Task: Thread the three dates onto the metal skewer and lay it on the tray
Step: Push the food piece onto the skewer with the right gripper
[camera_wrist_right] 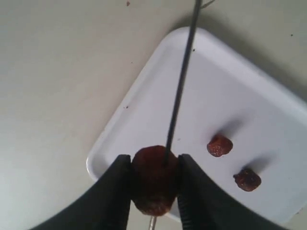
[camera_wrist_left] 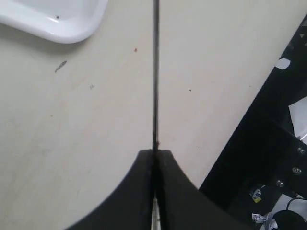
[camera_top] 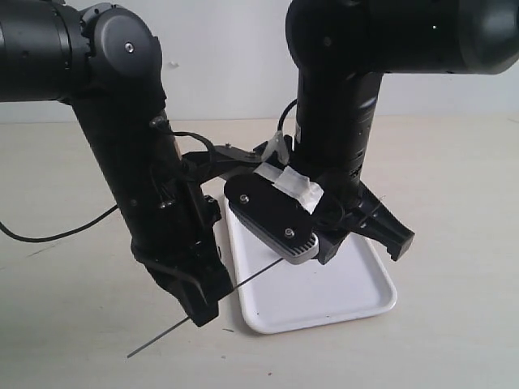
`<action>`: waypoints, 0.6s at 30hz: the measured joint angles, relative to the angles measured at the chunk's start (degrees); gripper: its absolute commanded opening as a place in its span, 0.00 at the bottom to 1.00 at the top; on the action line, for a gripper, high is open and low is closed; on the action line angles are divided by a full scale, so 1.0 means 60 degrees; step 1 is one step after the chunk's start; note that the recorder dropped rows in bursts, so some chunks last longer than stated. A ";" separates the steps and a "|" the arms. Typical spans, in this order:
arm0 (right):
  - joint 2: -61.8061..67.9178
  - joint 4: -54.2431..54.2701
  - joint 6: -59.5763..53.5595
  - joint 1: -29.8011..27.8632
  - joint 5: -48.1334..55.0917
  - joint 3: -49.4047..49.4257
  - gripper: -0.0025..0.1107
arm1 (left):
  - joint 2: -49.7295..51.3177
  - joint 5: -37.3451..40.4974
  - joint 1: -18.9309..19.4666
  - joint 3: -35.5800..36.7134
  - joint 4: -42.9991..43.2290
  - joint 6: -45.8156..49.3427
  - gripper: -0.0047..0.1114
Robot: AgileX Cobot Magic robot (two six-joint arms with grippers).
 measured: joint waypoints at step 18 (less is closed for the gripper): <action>0.0000 0.1406 0.0041 0.0016 -0.0021 0.0000 0.30 | 0.0000 -0.0067 0.0000 0.0000 -0.0019 0.0073 0.04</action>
